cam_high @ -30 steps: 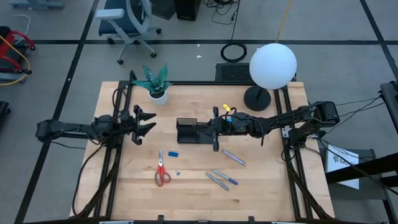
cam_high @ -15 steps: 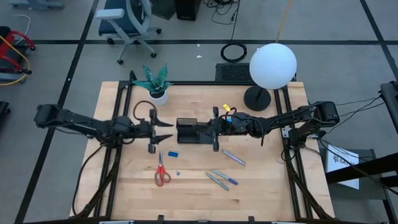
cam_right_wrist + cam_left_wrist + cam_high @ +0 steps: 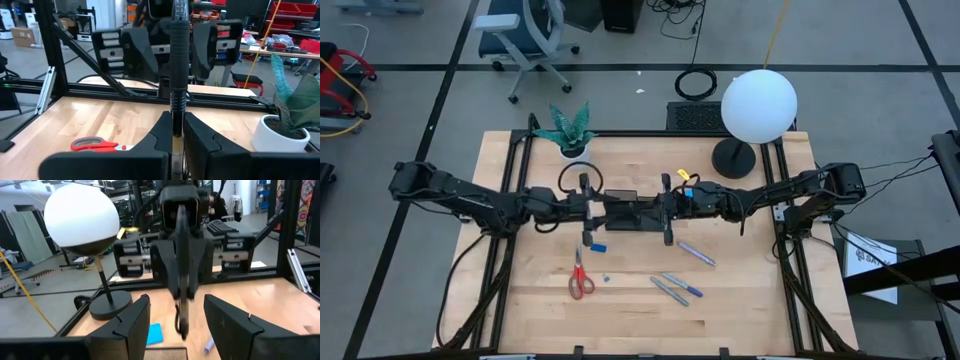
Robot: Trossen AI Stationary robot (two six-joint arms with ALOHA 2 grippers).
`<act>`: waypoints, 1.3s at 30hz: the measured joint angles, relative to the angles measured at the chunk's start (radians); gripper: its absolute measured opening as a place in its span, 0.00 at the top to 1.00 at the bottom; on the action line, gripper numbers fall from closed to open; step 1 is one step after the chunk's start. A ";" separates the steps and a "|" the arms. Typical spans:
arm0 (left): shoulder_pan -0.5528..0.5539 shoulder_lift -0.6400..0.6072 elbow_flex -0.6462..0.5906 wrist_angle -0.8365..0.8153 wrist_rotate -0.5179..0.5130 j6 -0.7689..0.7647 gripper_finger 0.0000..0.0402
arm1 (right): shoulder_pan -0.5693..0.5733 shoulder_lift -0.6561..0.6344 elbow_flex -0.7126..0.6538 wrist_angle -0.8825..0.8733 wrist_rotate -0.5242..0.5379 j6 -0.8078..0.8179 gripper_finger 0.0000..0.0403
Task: Pick and place office supplies into organizer
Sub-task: Put the black pen into the black desk organizer
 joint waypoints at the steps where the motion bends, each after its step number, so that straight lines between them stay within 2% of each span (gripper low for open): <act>1: 0.000 0.006 0.011 0.001 0.000 0.000 0.51 | 0.000 0.000 0.000 -0.003 -0.003 0.000 0.96; 15: 0.000 0.025 0.050 0.011 0.005 -0.008 0.51 | 0.003 0.000 0.000 0.002 -0.025 0.000 0.96; 22: 0.000 0.116 0.051 0.176 0.009 -0.019 0.51 | 0.003 0.000 0.000 0.002 -0.025 -0.004 0.96; 26: 0.008 0.158 0.050 0.208 0.010 -0.021 0.51 | 0.003 0.000 0.000 0.002 -0.025 -0.004 0.96; 39: 0.011 0.169 0.050 0.281 0.037 -0.058 0.51 | 0.003 0.000 0.000 0.002 -0.025 -0.004 0.96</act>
